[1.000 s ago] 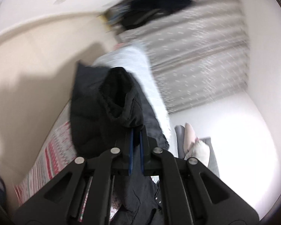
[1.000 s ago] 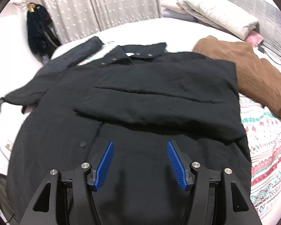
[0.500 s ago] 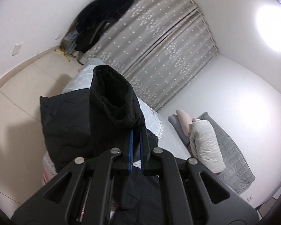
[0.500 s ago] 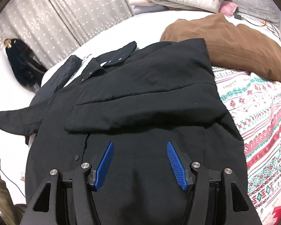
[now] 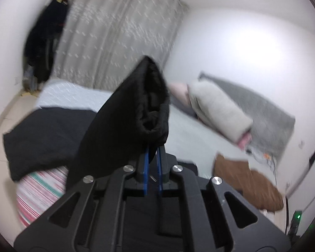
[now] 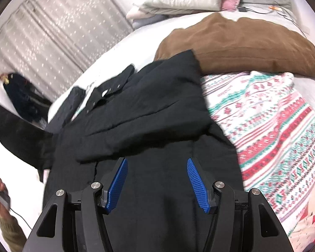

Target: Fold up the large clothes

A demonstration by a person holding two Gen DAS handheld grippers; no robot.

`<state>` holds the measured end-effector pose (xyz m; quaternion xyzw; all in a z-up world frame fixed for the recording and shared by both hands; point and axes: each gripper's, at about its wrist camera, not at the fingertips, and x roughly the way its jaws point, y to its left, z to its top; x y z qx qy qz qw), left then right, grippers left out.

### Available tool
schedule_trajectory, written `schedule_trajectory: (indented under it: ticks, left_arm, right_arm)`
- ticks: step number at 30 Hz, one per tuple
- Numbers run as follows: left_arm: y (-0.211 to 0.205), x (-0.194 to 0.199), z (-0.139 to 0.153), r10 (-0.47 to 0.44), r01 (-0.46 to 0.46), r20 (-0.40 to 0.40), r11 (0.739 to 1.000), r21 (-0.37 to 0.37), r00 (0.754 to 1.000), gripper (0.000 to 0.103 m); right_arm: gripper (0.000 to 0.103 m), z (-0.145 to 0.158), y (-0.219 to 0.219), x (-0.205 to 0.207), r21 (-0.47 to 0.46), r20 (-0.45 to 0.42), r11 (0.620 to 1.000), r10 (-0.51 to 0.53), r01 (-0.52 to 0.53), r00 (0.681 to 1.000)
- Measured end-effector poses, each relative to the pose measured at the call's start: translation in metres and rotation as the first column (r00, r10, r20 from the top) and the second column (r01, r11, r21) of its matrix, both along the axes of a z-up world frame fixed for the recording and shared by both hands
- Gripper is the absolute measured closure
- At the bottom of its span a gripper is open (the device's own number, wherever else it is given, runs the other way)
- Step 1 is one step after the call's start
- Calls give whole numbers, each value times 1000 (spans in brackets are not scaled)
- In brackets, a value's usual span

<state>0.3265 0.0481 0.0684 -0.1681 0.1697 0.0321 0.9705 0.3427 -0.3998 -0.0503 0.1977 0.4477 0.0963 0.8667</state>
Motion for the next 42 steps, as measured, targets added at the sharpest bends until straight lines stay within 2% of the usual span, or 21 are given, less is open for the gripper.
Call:
schedule_trajectory:
  ticks: [1, 2, 3, 4, 5, 6, 8, 10, 11, 16, 19, 21, 24, 28, 31, 33, 37, 42]
  left_arm:
    - [-26, 12, -8, -35, 37, -56, 999, 34, 998, 91]
    - [-54, 26, -18, -82, 93, -126, 993, 78, 989, 84]
    - [-81, 37, -32, -137, 164, -209, 979, 118, 968, 74]
    - [-96, 44, -42, -168, 211, -267, 968, 140, 949, 69]
    - [-122, 54, -59, -206, 282, -363, 944, 169, 909, 68]
    - [-136, 57, -68, -217, 307, -397, 934, 181, 892, 68]
    - [-149, 54, -77, -245, 332, -401, 929, 162, 883, 68]
    - [-152, 47, -81, -290, 361, -398, 925, 117, 871, 63]
    - [-152, 50, -80, -292, 363, -403, 925, 112, 867, 58]
    - [-115, 45, -94, -232, 302, -454, 949, 88, 861, 55]
    - [-81, 33, -116, -212, 264, -499, 964, 36, 840, 53]
    - [-60, 22, -125, -189, 228, -515, 974, 12, 836, 53]
    - [-28, -1, -129, -160, 185, -515, 983, -3, 842, 53]
    - [12, -39, -137, -68, 116, -498, 991, 66, 864, 52]
    - [37, -63, -153, -49, 90, -545, 995, 48, 837, 52]
    - [49, -80, -158, -38, 78, -550, 996, 50, 834, 52]
    - [57, -96, -165, -12, 90, -558, 990, 113, 830, 52]
    - [65, -107, -193, 45, 72, -625, 984, 161, 779, 52]
  right_arm:
    - [43, 2, -5, -2, 8, 6, 1000, -13, 13, 1000]
    - [43, 4, -12, -3, 17, 10, 999, -30, 30, 999]
    - [43, 3, -16, -5, 23, 11, 999, -40, 40, 999]
    - [43, 2, -20, -5, 30, 8, 998, -48, 47, 999]
    - [43, 0, -23, -5, 37, 1, 998, -51, 51, 999]
    - [43, -2, -26, -5, 40, -5, 998, -53, 53, 999]
    - [43, -4, -30, -7, 43, -12, 998, -54, 55, 998]
    - [43, -2, -33, -11, 47, -3, 997, -54, 54, 999]
    - [43, 0, -35, -12, 48, 1, 997, -53, 53, 999]
    - [43, 0, -39, -15, 41, 0, 998, -37, 37, 999]
    - [43, -4, -37, -13, 33, -13, 999, -21, 21, 1000]
    - [43, -6, -35, -12, 24, -16, 1000, -10, 11, 1000]
    - [42, -8, -32, -11, 21, -20, 1000, 3, -2, 1000]
    - [37, -14, -25, -12, -16, -44, 1000, 22, -23, 999]
    - [36, -20, -13, -16, -65, -60, 996, 54, -58, 997]
    - [35, -23, -7, -19, -89, -67, 993, 72, -77, 995]
    - [34, -29, 9, -26, -128, -86, 985, 102, -112, 991]
    - [32, -41, 31, -37, -147, -116, 974, 156, -172, 981]
